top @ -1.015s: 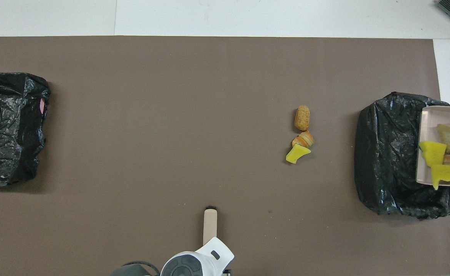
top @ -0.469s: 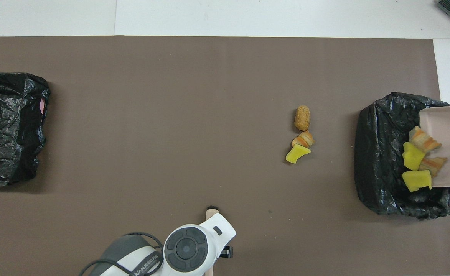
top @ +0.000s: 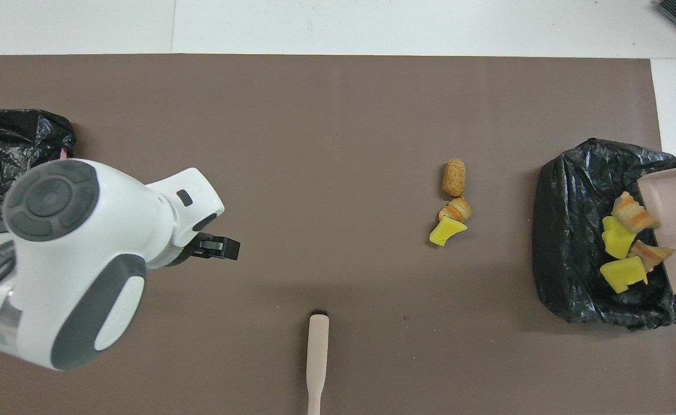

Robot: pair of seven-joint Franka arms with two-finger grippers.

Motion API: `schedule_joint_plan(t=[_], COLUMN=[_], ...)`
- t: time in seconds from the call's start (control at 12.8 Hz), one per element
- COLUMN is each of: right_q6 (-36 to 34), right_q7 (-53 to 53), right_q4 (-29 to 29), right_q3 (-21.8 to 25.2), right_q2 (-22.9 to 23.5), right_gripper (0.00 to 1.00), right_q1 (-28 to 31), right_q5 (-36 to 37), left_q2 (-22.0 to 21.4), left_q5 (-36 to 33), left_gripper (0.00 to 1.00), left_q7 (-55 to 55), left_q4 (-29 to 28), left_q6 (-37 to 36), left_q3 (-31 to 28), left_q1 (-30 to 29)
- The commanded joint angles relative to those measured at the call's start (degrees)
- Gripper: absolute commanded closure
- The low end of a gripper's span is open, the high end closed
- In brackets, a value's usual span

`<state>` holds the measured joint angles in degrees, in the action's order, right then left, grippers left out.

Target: Sweep and dump trash in bin

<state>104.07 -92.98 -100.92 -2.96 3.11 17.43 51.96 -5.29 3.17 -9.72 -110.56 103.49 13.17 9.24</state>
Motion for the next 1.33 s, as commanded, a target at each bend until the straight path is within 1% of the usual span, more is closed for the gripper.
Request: schedule_joint_plan(t=[0.0,0.16,0.31,0.39,0.55,0.7,1.09,1.25], right_q6=[-1.3,-3.2,-6.8,-8.9,-12.5,-14.8,-14.2,-14.2], right_q7=[-2.2,-1.4,1.8,6.0,13.6,22.0,37.0,45.5], right_q4=[0.0,1.0,3.0,3.6,3.8,3.8,3.8,3.8], right_q3=[-0.4,-0.6,-0.9,-0.9,-0.9,-1.0,-1.3,-1.3], right_q2=[-2.9,-4.2,-4.4,-4.5,-4.7,-4.8,-4.7,-4.5], right_gripper=[1.0,1.0,1.0,1.0,1.0,1.0,1.0,1.0], right_q1=[0.0,-0.1,-1.9,-3.4,-6.3,-8.5,-11.8,-14.2], right_q5=[2.0,1.7,0.7,0.2,-2.6,-7.6,-17.8,-21.0], left_q2=[4.0,5.3,5.1,5.0,5.1,5.3,5.6,5.5], left_q5=[-2.2,-3.3,-3.3,-3.4,-3.3,-3.2,-3.3,-3.4], left_gripper=[0.0,0.0,0.0,0.0,0.0,0.0,0.0,0.0], left_q7=[1.5,1.5,3.7,7.2,12.9,13.4,13.3,13.3], left_q4=[10.1,15.2,17.7,19.2,22.0,24.5,25.2,25.1], left_q6=[-7.0,-7.8,-8.7,-11.6,-14.3,-16.7,-17.4,-17.3], left_q3=[-3.9,-6.6,-10.0,-10.9,-13.4,-13.8,-13.1,-13.1], left_q1=[0.1,-0.2,-0.2,-0.3,-0.3,-1.1,-1.9,-1.6])
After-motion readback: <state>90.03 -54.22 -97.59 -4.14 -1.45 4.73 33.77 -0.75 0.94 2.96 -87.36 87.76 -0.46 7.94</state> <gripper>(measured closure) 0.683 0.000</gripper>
